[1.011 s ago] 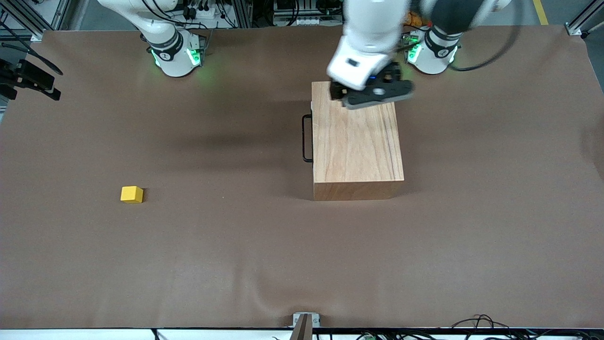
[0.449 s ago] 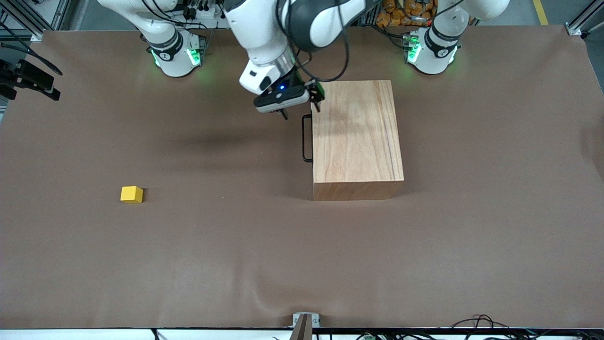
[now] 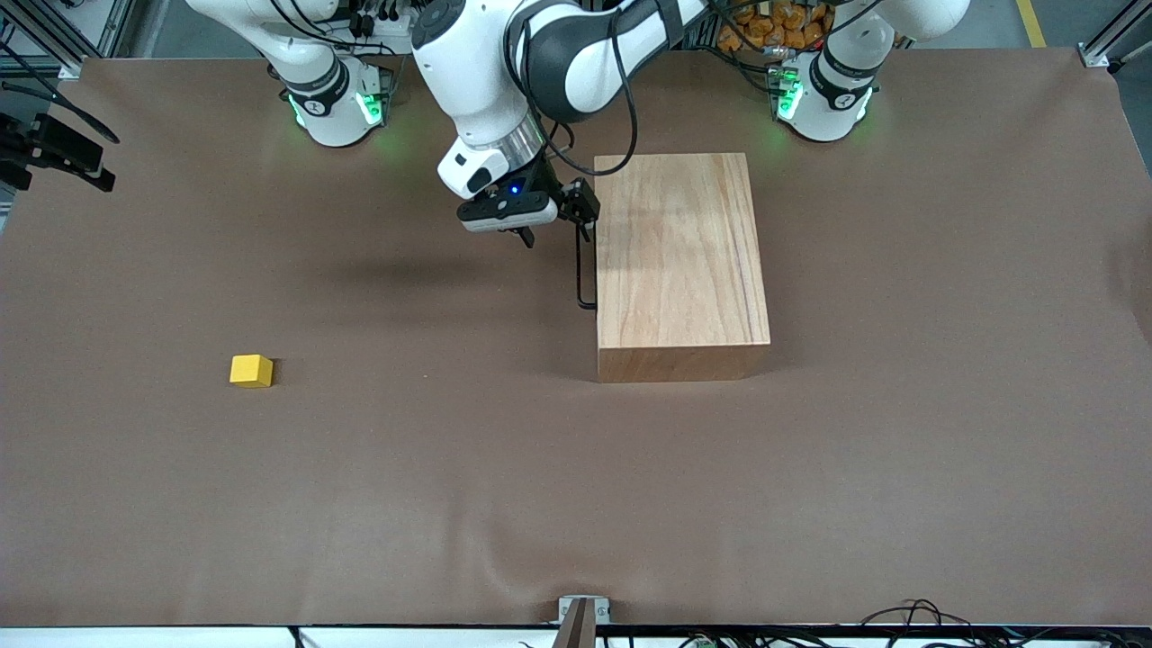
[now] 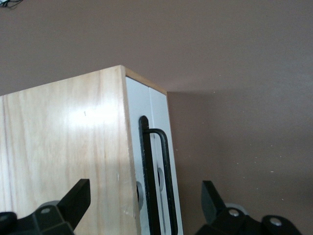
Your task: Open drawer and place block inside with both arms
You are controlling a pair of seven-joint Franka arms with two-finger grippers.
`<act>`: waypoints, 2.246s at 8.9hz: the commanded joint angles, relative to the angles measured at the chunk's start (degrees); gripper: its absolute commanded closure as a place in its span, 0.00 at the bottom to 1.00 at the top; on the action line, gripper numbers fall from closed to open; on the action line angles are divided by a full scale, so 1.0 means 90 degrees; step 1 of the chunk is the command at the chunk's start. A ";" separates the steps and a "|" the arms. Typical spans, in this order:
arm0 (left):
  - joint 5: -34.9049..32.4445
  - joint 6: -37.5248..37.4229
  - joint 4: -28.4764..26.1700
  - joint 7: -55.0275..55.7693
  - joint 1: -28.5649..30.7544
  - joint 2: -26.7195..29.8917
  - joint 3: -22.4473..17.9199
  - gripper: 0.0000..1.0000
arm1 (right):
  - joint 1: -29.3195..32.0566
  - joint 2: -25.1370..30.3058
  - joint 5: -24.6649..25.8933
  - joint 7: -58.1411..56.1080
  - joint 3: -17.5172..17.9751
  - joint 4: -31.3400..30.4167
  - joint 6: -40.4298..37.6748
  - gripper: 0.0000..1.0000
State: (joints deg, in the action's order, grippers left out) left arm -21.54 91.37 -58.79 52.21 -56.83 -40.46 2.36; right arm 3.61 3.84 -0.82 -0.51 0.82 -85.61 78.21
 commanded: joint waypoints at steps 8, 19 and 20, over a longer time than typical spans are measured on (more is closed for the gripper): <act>0.0176 0.0287 0.0204 -0.0498 0.0083 -0.0699 -0.0097 0.00 | 0.0077 -0.0076 -0.0065 0.0067 0.0026 0.0137 -0.0057 0.00; 0.1123 0.0413 0.0204 0.0525 0.0279 -0.1012 -0.0126 0.00 | 0.0068 -0.0076 -0.0065 0.0067 0.0026 0.0137 -0.0057 0.00; 0.1114 0.0453 0.0204 0.0566 0.0260 -0.1090 -0.0136 0.00 | 0.0077 -0.0076 -0.0065 0.0067 0.0026 0.0137 -0.0057 0.00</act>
State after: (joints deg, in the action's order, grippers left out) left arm -12.37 94.97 -58.65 56.06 -54.01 -48.63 1.70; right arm 3.66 3.82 -0.82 -0.51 0.77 -85.61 78.24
